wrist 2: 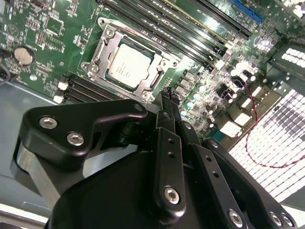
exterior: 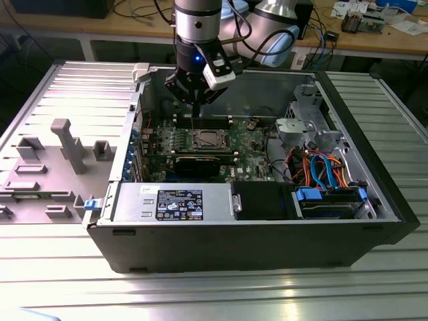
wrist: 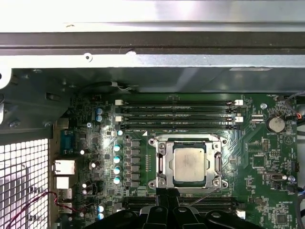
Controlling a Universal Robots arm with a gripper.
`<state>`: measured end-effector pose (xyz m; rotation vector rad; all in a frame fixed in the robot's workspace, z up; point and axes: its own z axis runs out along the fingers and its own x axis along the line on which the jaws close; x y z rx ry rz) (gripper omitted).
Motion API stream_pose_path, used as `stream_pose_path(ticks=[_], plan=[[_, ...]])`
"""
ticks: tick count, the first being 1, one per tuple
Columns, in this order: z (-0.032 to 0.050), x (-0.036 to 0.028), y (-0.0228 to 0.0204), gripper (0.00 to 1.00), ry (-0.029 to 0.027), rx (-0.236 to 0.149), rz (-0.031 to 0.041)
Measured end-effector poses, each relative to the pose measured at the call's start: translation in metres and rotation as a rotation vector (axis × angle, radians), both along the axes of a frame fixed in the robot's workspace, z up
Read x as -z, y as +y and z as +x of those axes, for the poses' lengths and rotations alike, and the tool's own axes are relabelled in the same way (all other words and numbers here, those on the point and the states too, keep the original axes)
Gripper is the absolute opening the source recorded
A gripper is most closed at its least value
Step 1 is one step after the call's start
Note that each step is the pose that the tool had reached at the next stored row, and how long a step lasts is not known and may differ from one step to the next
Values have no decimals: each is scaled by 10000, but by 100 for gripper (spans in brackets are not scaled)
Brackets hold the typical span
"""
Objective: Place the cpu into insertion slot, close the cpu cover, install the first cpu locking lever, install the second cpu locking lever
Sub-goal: 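Install the first cpu locking lever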
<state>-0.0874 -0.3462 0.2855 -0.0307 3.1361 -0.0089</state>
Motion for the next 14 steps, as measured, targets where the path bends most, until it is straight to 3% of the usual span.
stream_pose_path(ticks=[3,10,14], plan=[[-11,9,0,11,-3,-292,0],[-157,57,0,11,-184,-300,-2],[-229,85,0,11,-212,-327,9]])
